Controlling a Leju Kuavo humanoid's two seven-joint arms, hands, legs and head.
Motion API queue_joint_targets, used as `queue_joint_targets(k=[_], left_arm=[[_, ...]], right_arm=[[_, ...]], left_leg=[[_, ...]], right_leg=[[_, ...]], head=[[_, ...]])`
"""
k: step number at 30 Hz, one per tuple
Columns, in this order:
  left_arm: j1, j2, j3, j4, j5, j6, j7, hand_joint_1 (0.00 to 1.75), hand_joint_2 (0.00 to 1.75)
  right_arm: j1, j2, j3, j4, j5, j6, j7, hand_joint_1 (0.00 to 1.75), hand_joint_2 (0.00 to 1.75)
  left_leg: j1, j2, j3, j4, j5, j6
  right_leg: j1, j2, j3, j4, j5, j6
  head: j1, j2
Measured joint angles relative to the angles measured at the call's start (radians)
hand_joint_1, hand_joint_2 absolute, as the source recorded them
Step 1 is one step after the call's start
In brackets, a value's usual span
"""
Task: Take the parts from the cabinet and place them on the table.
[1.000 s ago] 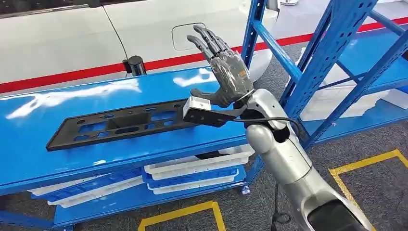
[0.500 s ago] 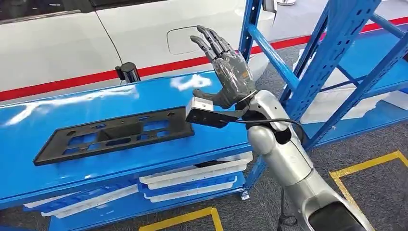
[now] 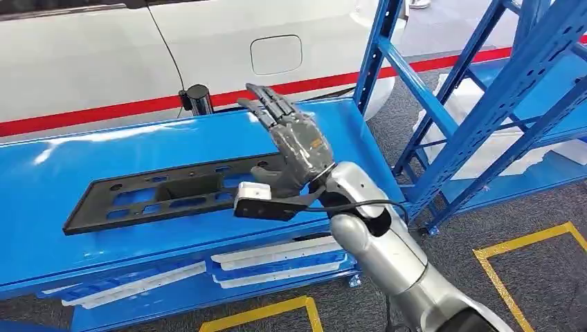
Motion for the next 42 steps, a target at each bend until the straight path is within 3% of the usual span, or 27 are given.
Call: queue_joint_targets(k=[13, 25, 29, 33, 42], left_arm=[[-0.001, -0.005, -0.002, 0.000, -0.034, 0.020, 0.033, 0.00, 0.00], [-0.005, -0.008, -0.016, 0.000, -0.045, 0.023, 0.041, 0.00, 0.00], [-0.009, -0.008, -0.018, 0.000, -0.050, 0.027, 0.050, 0.00, 0.00], [-0.010, -0.009, -0.017, 0.000, -0.061, 0.036, 0.053, 0.00, 0.00], [-0.013, -0.011, -0.017, 0.000, -0.091, 0.060, 0.061, 0.00, 0.00]], right_arm=[[0.089, 0.069, 0.156, 0.096, -0.032, -0.016, 0.048, 0.00, 1.75], [0.088, 0.117, 0.198, 0.220, -0.056, -0.030, 0.048, 0.00, 1.75], [0.054, 0.173, 0.207, 0.355, -0.062, -0.102, 0.035, 0.00, 1.75], [0.006, 0.212, 0.208, 0.492, -0.027, -0.227, 0.030, 0.00, 1.75], [-0.078, 0.256, 0.166, 0.675, 0.185, -0.400, 0.134, 0.00, 1.75]], left_leg=[[0.004, 0.001, 0.003, 0.000, 0.001, 0.000], [0.004, 0.001, 0.003, 0.000, 0.001, 0.000], [0.004, 0.001, 0.003, 0.000, 0.001, 0.000], [0.004, 0.001, 0.004, 0.000, 0.001, 0.000], [0.004, 0.001, 0.004, 0.000, 0.001, 0.000]], right_leg=[[0.003, 0.000, 0.003, 0.001, 0.002, 0.003], [0.004, 0.000, 0.003, 0.001, 0.001, 0.002], [0.004, 0.000, 0.003, 0.001, 0.001, 0.002], [0.004, 0.000, 0.004, 0.001, 0.001, 0.002], [0.004, 0.000, 0.003, 0.001, 0.001, 0.003]], head=[[0.000, 0.000], [0.000, 0.000], [0.000, 0.000], [0.000, 0.000], [0.000, 0.000]])
